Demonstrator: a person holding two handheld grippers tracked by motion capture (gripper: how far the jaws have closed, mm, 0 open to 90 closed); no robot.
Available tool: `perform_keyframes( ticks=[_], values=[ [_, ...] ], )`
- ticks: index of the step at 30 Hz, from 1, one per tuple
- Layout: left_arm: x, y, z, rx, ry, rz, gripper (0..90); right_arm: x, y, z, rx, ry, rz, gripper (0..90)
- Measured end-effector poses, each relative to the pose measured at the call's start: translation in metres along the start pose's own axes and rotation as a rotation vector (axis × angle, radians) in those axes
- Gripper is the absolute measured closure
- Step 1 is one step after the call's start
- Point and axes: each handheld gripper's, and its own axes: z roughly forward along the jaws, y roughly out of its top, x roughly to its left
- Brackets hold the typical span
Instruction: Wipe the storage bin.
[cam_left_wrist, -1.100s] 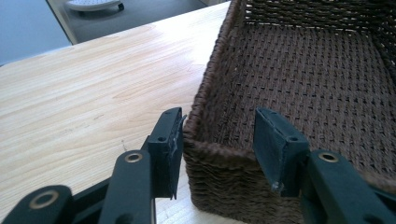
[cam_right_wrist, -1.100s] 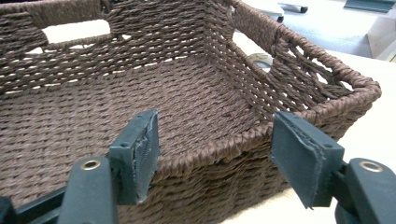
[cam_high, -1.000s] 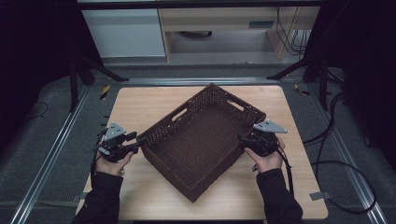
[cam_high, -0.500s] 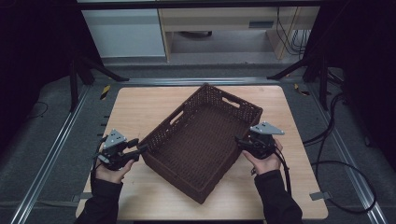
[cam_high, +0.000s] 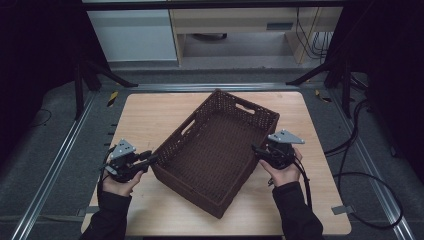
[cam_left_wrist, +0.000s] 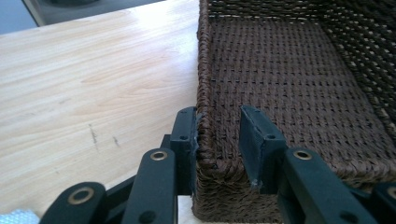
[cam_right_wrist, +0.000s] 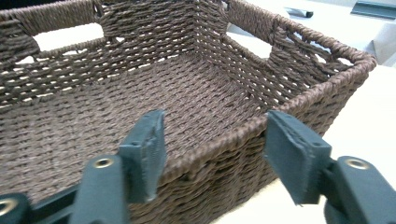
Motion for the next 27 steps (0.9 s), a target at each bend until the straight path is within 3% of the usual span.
perform_keyframes(
  ticks=[4, 7, 11, 12, 16, 19, 22, 27],
  values=[
    [-0.009, -0.006, -0.005, -0.009, -0.014, -0.003, 66.1, 0.006, 0.0, -0.003, 0.005, 0.02, -0.008, 37.0],
    [-0.013, -0.005, -0.008, -0.002, -0.031, 0.017, 65.4, 0.012, -0.001, -0.002, 0.02, 0.029, -0.031, 43.9],
    [-0.01, 0.0, -0.006, -0.007, -0.034, 0.025, 62.7, 0.012, -0.001, -0.001, 0.017, 0.018, -0.049, 48.3],
    [-0.008, 0.002, -0.005, -0.01, -0.033, 0.028, 62.1, 0.01, 0.0, -0.001, 0.012, 0.011, -0.055, 53.4],
    [-0.004, 0.008, 0.008, 0.016, -0.016, 0.057, 64.6, 0.008, 0.001, 0.003, 0.009, 0.008, -0.056, 54.0],
    [-0.005, 0.007, 0.016, 0.037, -0.054, 0.064, 72.9, 0.007, 0.002, 0.005, 0.008, 0.004, -0.045, 53.2],
    [-0.011, 0.005, 0.017, 0.044, -0.026, 0.09, 76.8, 0.007, 0.002, 0.004, 0.001, 0.005, -0.029, 45.1],
    [-0.02, -0.002, 0.012, 0.029, -0.03, 0.084, 75.6, 0.01, 0.002, -0.002, -0.006, 0.026, -0.012, 39.6]
  ],
)
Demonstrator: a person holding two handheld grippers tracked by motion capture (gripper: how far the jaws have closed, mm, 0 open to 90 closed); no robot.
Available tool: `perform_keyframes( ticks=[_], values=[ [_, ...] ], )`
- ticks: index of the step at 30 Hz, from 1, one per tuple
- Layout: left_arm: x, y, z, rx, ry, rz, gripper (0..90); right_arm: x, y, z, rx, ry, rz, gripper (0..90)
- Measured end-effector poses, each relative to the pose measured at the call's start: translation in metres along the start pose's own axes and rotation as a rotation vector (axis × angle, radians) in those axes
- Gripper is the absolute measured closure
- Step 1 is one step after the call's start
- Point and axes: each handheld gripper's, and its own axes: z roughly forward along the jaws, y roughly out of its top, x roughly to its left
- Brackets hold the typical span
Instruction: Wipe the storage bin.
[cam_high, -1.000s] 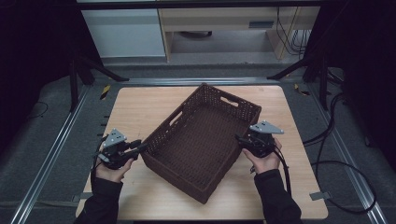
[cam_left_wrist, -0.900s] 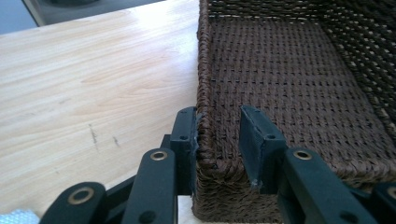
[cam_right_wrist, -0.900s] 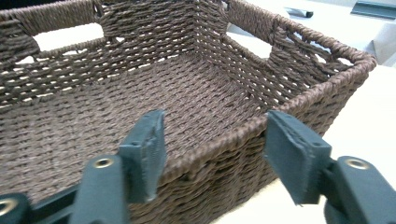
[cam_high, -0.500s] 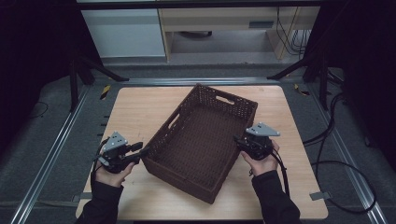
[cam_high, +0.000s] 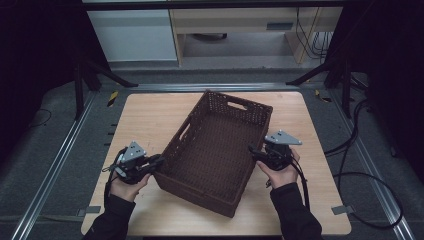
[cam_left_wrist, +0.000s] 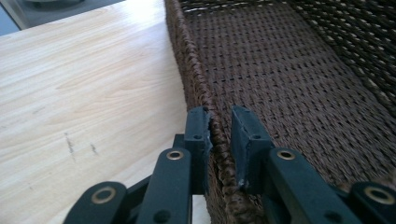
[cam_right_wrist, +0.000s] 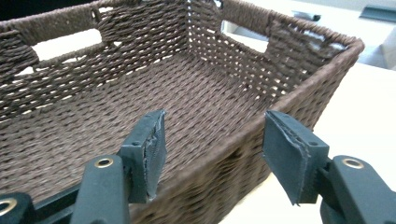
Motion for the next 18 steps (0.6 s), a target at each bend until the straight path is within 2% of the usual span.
perform_keyframes(
  ticks=[3, 5, 7, 9, 11, 14, 16, 18],
  values=[
    [-0.005, -0.002, -0.002, -0.001, -0.008, 0.008, 72.8, 0.004, -0.002, 0.001, 0.027, 0.015, -0.003, 40.0],
    [-0.009, -0.002, -0.004, -0.001, -0.027, 0.019, 71.0, 0.006, -0.005, 0.004, 0.055, 0.001, -0.018, 43.9],
    [-0.008, 0.001, -0.004, -0.011, -0.031, 0.015, 68.9, 0.006, -0.005, 0.005, 0.051, -0.007, -0.02, 46.2],
    [-0.005, 0.006, -0.002, -0.018, -0.027, 0.005, 63.2, 0.006, -0.003, 0.004, 0.052, -0.011, -0.032, 50.4],
    [-0.002, 0.011, 0.001, -0.023, -0.023, 0.003, 60.5, 0.006, -0.002, 0.005, 0.052, -0.01, -0.044, 50.7],
    [0.0, 0.016, 0.01, -0.001, -0.023, 0.011, 63.1, 0.004, -0.001, 0.009, 0.043, -0.01, -0.05, 51.2],
    [0.0, 0.015, 0.017, 0.02, -0.041, 0.014, 67.8, 0.004, -0.001, 0.011, 0.039, -0.011, -0.051, 51.0],
    [-0.002, 0.015, 0.017, 0.022, -0.025, 0.022, 68.6, 0.003, -0.001, 0.012, 0.036, -0.009, -0.049, 48.4]
  ],
)
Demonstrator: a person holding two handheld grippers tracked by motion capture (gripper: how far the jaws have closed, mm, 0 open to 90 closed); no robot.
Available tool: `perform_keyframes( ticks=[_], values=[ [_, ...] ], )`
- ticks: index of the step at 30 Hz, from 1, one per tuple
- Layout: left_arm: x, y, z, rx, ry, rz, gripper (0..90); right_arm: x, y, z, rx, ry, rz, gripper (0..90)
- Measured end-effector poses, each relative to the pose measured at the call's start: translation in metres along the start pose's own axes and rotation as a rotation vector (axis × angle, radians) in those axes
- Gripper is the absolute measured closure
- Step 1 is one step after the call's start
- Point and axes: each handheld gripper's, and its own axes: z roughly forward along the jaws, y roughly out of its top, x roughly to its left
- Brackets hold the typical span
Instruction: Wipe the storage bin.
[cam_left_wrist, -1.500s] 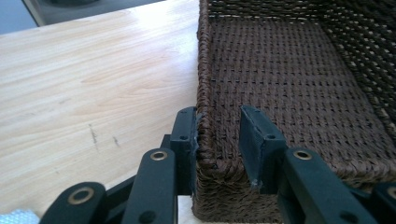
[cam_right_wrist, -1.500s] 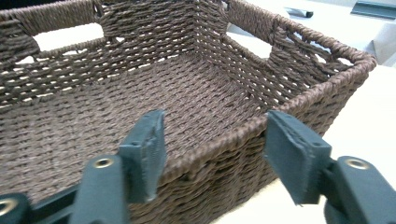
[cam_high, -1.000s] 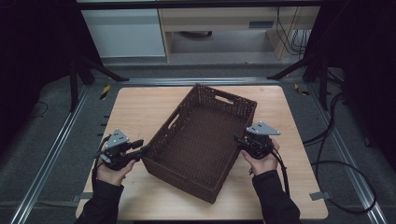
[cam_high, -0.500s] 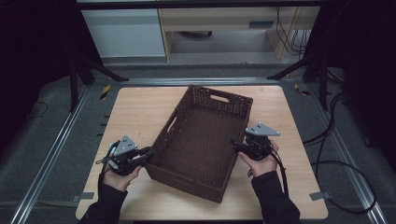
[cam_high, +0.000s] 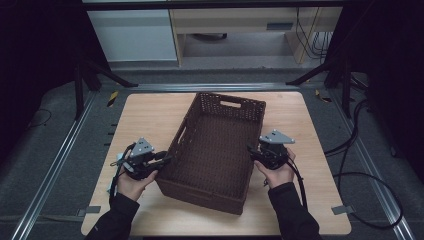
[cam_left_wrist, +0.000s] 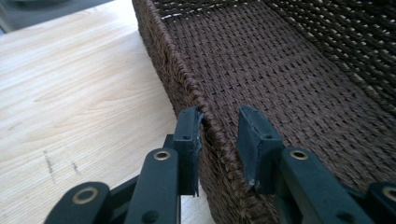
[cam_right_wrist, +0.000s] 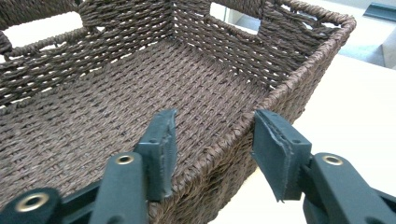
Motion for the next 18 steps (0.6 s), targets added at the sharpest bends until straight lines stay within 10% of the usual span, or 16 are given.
perform_keyframes(
  ticks=[8, 18],
  values=[
    [-0.013, -0.008, -0.01, -0.019, -0.029, -0.002, 66.6, -0.001, -0.002, -0.014, -0.013, 0.039, 0.041, 39.9],
    [-0.01, 0.004, -0.005, -0.018, -0.012, 0.012, 57.1, 0.001, -0.004, -0.011, 0.023, 0.055, 0.027, 54.3]
  ],
)
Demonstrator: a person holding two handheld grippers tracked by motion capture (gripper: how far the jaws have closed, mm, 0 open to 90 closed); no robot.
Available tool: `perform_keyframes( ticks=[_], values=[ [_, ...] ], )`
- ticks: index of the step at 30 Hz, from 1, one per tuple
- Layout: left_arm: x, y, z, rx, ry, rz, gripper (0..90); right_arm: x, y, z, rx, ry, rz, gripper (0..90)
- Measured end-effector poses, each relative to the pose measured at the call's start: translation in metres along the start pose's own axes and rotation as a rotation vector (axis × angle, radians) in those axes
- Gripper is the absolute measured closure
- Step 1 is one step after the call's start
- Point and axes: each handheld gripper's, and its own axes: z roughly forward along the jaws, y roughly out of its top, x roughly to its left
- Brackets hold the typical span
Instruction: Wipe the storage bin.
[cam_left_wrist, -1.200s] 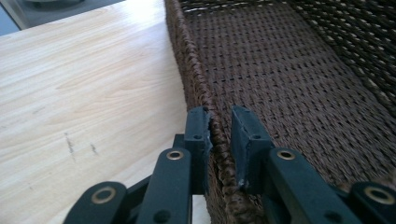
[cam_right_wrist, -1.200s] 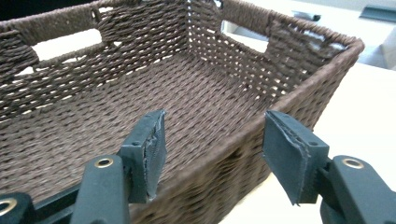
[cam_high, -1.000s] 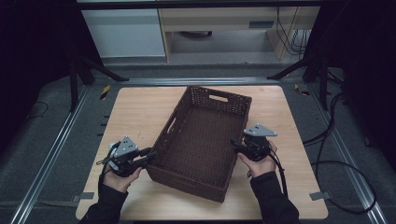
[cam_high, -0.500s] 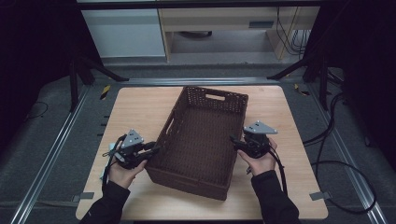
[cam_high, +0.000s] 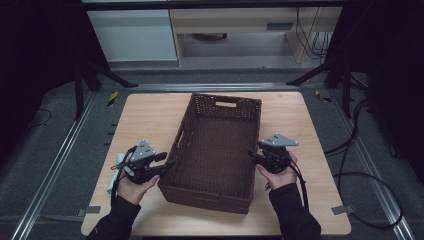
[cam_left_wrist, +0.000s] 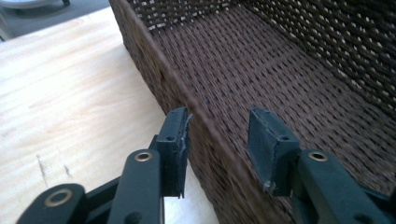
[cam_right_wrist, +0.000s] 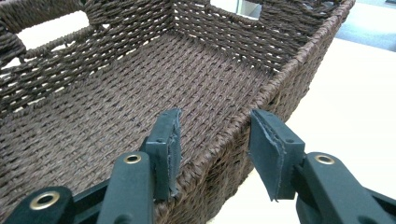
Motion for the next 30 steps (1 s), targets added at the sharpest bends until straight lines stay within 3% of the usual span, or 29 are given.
perform_keyframes(
  ticks=[6, 8, 10, 14, 16, 20, 26, 30],
  values=[
    [0.003, 0.002, 0.011, 0.016, -0.019, -0.013, 63.1, -0.003, 0.004, 0.011, -0.009, -0.021, -0.028, 55.7],
    [0.002, 0.002, 0.009, 0.02, -0.011, -0.01, 64.1, -0.004, 0.004, 0.011, -0.007, -0.014, -0.017, 51.7],
    [0.0, 0.001, 0.008, 0.01, -0.005, -0.012, 65.7, -0.005, 0.003, 0.009, -0.019, -0.017, -0.007, 46.6],
    [-0.006, -0.002, 0.004, 0.001, 0.005, -0.005, 66.8, -0.004, 0.004, -0.003, -0.039, 0.001, 0.001, 46.3],
    [-0.009, -0.003, 0.002, -0.002, 0.003, -0.004, 66.4, -0.003, 0.003, -0.008, -0.035, 0.017, 0.0, 49.0],
    [-0.013, -0.004, 0.0, 0.0, -0.004, 0.006, 65.0, 0.0, -0.002, -0.01, 0.005, 0.041, -0.018, 65.4],
    [-0.011, 0.003, -0.004, -0.013, -0.014, 0.009, 60.4, -0.002, 0.004, -0.004, 0.005, 0.02, -0.03, 70.9],
    [-0.013, 0.0, 0.0, 0.008, -0.023, 0.02, 65.8, -0.005, 0.006, 0.003, -0.003, 0.016, -0.033, 69.9]
  ],
)
